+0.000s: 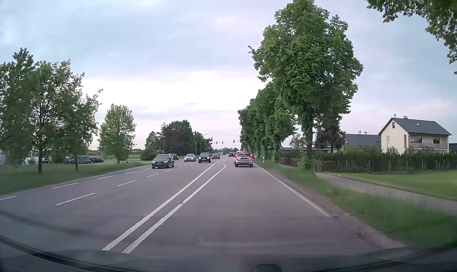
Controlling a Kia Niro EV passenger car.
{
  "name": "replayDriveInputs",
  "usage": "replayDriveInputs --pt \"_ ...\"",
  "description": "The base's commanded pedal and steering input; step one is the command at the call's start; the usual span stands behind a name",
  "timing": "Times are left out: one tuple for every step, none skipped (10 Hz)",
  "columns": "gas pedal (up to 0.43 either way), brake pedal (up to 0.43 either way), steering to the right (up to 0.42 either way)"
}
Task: Follow the waypoints while adhering to traffic rules and regulations
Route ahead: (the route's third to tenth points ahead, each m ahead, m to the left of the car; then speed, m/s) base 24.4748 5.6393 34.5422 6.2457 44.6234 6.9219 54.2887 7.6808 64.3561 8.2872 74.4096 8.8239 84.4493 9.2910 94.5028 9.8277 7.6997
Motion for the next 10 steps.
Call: replayDriveInputs --pt "0.0 0.0 0.006" --pt "0.0 0.0 0.006" --pt "0.0 0.0 0.006" --pt "0.0 0.0 0.006" --pt "0.0 0.0 0.006" --pt "0.0 0.0 0.006" --pt "0.0 0.0 0.005" --pt "0.0 0.0 0.004" --pt "0.0 0.0 0.003" --pt "0.0 0.0 0.003"
